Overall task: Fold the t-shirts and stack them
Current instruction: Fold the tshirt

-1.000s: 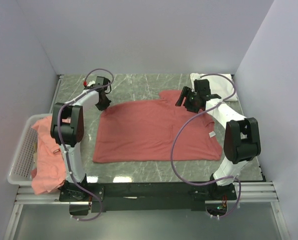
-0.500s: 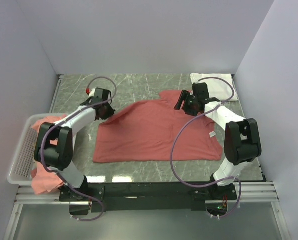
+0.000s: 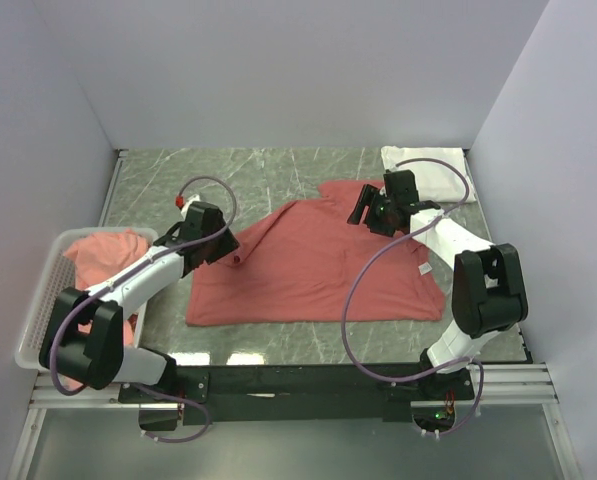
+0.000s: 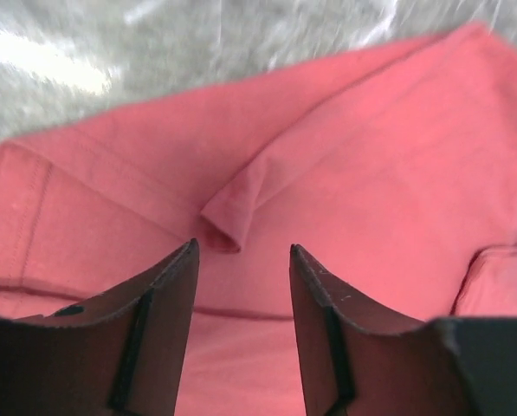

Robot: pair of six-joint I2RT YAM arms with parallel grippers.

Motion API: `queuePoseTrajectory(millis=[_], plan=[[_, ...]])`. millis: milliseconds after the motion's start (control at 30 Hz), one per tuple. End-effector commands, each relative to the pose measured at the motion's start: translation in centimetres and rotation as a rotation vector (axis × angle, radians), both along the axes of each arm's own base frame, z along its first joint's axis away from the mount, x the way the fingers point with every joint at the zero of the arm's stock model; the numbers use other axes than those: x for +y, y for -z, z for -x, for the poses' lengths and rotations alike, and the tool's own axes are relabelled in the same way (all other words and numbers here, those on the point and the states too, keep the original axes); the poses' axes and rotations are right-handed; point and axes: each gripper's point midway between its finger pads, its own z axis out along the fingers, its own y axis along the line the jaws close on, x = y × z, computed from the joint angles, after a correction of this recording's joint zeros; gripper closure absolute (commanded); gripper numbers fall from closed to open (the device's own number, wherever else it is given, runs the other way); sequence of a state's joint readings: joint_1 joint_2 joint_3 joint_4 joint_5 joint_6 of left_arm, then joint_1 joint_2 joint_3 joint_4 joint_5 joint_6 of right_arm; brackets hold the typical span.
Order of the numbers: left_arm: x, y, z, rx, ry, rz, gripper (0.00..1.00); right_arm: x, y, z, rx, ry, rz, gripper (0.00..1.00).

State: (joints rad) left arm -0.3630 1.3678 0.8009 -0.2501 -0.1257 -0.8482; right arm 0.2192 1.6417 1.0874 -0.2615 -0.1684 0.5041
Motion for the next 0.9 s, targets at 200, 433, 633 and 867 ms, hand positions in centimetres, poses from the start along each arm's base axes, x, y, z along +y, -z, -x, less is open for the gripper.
queuePoseTrajectory(millis=[200,433,633,867], plan=[[-0.2,1.0,-3.2,0.070,-0.048,-0.019,0.54,0.5,-3.3,-0.4,-0.096,-0.005,-0.008,0.23],[-1.8,2.6,-4.5,0.122,-0.021,0.018,0.57,0.5,-3.6,-0.1,-0.100,-0.009,-0.009,0.23],[-4.2,2.7,-4.3,0.120,0.073,0.043,0.75,0.4,-3.7,0.1,-0.102,-0.009,-0.008,0.23],[-5.9,2.6,-2.8,0.104,0.155,0.074,0.87,0.6,-3.9,0.2,-0.108,-0.015,-0.010,0.23]])
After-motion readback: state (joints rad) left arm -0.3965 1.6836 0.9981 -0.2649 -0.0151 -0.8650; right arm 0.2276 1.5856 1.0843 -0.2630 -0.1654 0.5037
